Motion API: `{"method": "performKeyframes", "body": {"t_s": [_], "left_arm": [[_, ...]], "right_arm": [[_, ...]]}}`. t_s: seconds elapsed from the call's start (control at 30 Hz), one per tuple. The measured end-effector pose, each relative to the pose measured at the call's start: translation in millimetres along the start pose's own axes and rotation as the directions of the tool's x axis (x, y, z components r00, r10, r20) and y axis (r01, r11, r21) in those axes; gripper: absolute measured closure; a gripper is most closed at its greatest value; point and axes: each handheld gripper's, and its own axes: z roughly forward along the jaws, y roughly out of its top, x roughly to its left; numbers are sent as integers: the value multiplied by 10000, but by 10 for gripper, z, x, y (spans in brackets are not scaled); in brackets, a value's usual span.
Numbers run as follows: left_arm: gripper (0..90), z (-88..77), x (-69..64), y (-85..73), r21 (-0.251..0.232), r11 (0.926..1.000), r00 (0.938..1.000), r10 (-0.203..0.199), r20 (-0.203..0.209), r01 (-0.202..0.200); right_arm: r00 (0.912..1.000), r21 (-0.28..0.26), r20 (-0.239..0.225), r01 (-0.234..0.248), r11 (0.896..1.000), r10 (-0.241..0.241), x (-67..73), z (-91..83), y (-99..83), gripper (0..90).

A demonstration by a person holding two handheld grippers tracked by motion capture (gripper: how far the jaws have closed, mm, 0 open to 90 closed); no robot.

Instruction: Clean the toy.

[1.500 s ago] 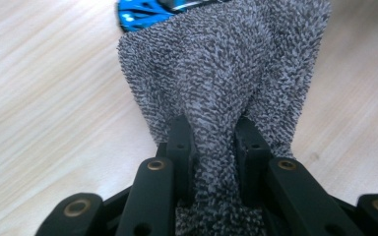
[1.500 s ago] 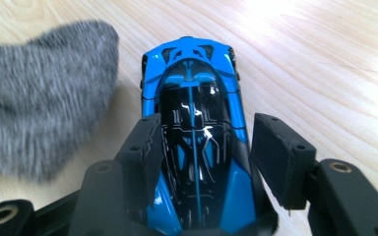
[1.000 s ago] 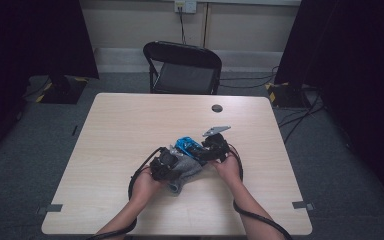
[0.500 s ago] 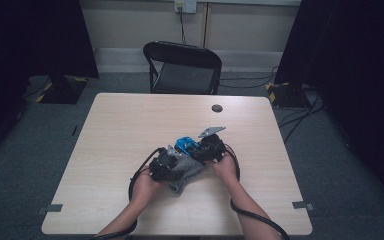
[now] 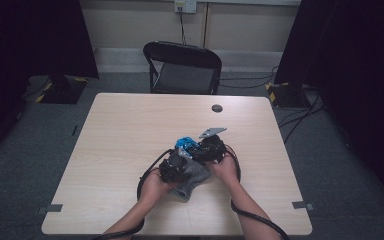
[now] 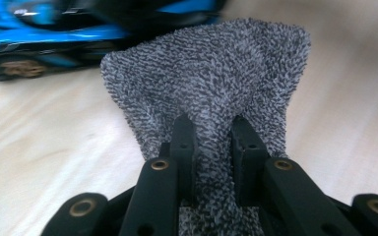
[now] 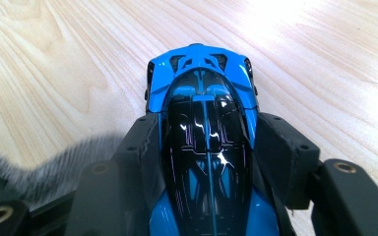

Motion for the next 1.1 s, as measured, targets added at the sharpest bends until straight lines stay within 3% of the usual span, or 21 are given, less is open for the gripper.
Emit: {"method": "performKeyframes", "body": {"t_s": [0.03, 0.17, 0.37, 0.57, 0.93, 1.1], "left_arm": [[755, 17, -1, 17, 14, 10000, 10000, 68, -63, -68], [755, 56, 81, 67, 31, 9995, 9995, -304, 64, 304], [755, 43, 224, 75, -25, 9973, 9967, -736, -343, 735], [754, 15, 360, 57, -73, 9926, 9898, -1216, -739, 1214], [753, -19, 549, 34, -163, 9846, 9785, -1748, -1099, 1741], [753, -40, 608, 40, -97, 9840, 9768, -1779, -1191, 1780]], "right_arm": [[10000, -25, -4, 7, 10000, -7, -1, -1, -4, 438], [10000, -43, -51, -9, 10000, 9, -8, -11, -16, 440], [10000, 35, -79, -9, 10000, 10, -11, -16, -8, 443], [10000, -72, -75, -9, 10000, 9, -10, -17, -22, 443], [10000, -35, -27, 4, 10000, -4, -5, -21, -21, 443], [10000, 0, -23, -1, 10000, 1, -4, -20, -16, 443]]}}
